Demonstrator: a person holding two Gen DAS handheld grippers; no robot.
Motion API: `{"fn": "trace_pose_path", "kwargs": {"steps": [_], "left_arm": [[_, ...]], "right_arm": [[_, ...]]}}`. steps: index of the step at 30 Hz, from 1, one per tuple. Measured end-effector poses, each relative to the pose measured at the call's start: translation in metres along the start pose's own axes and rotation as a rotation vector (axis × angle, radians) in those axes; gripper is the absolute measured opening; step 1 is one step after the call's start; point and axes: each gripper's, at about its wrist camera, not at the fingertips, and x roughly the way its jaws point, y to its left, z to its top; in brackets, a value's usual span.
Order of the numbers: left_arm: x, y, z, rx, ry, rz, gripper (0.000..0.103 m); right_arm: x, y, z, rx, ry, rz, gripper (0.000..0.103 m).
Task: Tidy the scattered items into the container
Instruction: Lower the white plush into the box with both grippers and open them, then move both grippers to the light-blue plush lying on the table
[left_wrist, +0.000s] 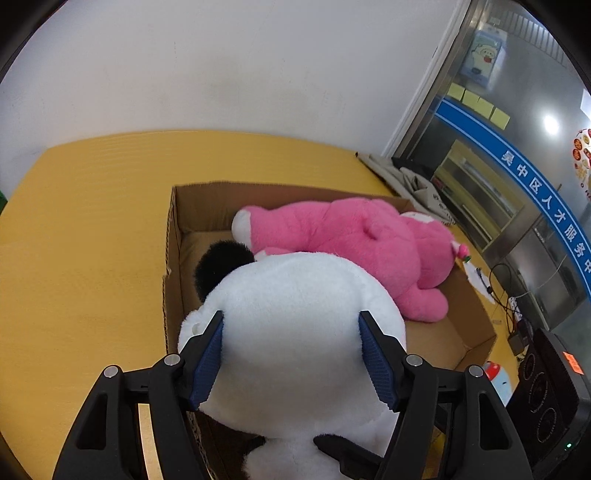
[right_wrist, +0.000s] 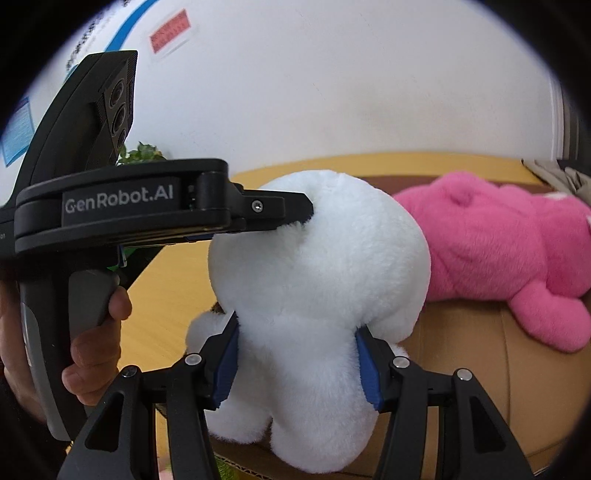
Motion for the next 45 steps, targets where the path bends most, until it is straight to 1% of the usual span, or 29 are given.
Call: {"fn": "trace_pose_path", "kwargs": {"steps": [2, 4, 7, 9, 10, 11, 12, 13, 15, 16, 18, 19, 21, 23, 25, 26, 28, 30, 32, 34, 36, 39, 42, 45], "left_arm": [[0.008, 0.003, -0.004, -0.002, 0.017, -0.001, 0.076], [0.013, 0.006, -0.007, 0.003, 0.028, 0.006, 0.081], [0.018, 0.014, -0.01, -0.008, 0.039, 0.006, 0.086], [0.019, 0.022, -0.011, -0.016, 0.052, -0.01, 0.087], [0.018, 0.022, -0.012, -0.015, 0.053, -0.006, 0.089], [0.016, 0.018, -0.013, -0.01, 0.048, 0.005, 0.09], [0.011, 0.016, -0.015, -0.008, 0.043, 0.017, 0.092], [0.003, 0.011, -0.016, -0.009, 0.029, 0.048, 0.095], [-0.017, 0.004, -0.019, -0.006, -0.021, 0.085, 0.096], [-0.026, 0.001, -0.019, -0.008, -0.043, 0.086, 0.096], [-0.055, -0.011, -0.024, -0.021, -0.099, 0.079, 0.098], [-0.072, -0.021, -0.028, -0.024, -0.129, 0.087, 0.101], [-0.099, -0.041, -0.038, -0.022, -0.182, 0.125, 0.103], [-0.122, -0.064, -0.05, -0.016, -0.219, 0.174, 0.103], [-0.143, -0.089, -0.067, -0.022, -0.261, 0.21, 0.103], [-0.148, -0.098, -0.075, -0.027, -0.271, 0.213, 0.103], [-0.156, -0.12, -0.093, -0.035, -0.278, 0.223, 0.103], [-0.159, -0.138, -0.11, -0.025, -0.282, 0.235, 0.103], [-0.158, -0.158, -0.127, -0.021, -0.262, 0.287, 0.103], [-0.162, -0.174, -0.14, -0.018, -0.279, 0.31, 0.103], [-0.169, -0.19, -0.151, -0.018, -0.304, 0.309, 0.103], [-0.175, -0.206, -0.16, -0.008, -0.312, 0.277, 0.103], [-0.181, -0.217, -0.165, 0.007, -0.32, 0.287, 0.103], [-0.186, -0.223, -0.169, 0.009, -0.326, 0.289, 0.103]], "right_arm": [[0.006, 0.002, -0.003, 0.003, 0.029, -0.016, 0.054], [0.011, 0.004, -0.007, 0.013, 0.063, -0.028, 0.054], [0.015, 0.012, -0.011, -0.009, 0.081, -0.065, 0.056], [0.017, 0.018, -0.014, -0.025, 0.098, -0.088, 0.062], [0.019, 0.017, -0.014, -0.026, 0.108, -0.091, 0.069], [0.02, 0.016, -0.014, -0.023, 0.116, -0.086, 0.075], [0.018, 0.016, -0.016, -0.017, 0.123, -0.074, 0.076], [0.015, 0.015, -0.017, -0.012, 0.125, -0.062, 0.077], [0.004, 0.011, -0.019, -0.005, 0.112, -0.047, 0.077], [-0.004, 0.008, -0.019, -0.004, 0.094, -0.051, 0.078], [-0.029, 0.002, -0.019, -0.007, 0.047, -0.067, 0.079], [-0.04, 0.0, -0.02, -0.007, 0.03, -0.07, 0.079], [-0.066, -0.008, -0.021, -0.008, -0.007, -0.075, 0.08], [-0.092, -0.011, -0.026, -0.022, -0.038, -0.102, 0.08], [-0.108, -0.013, -0.03, -0.043, -0.061, -0.143, 0.08], [-0.107, -0.019, -0.025, -0.052, -0.072, -0.163, 0.08], [-0.124, -0.022, -0.023, -0.073, -0.091, -0.202, 0.08], [-0.145, -0.037, -0.029, -0.09, -0.104, -0.217, 0.08], [-0.167, -0.04, -0.037, -0.105, -0.117, -0.231, 0.08], [-0.181, -0.043, -0.04, -0.124, -0.132, -0.249, 0.08], [-0.193, -0.045, -0.044, -0.134, -0.139, -0.256, 0.08], [-0.206, -0.046, -0.051, -0.133, -0.15, -0.262, 0.08], [-0.213, -0.047, -0.055, -0.127, -0.156, -0.274, 0.08], [-0.219, -0.047, -0.056, -0.117, -0.163, -0.258, 0.08]]}}
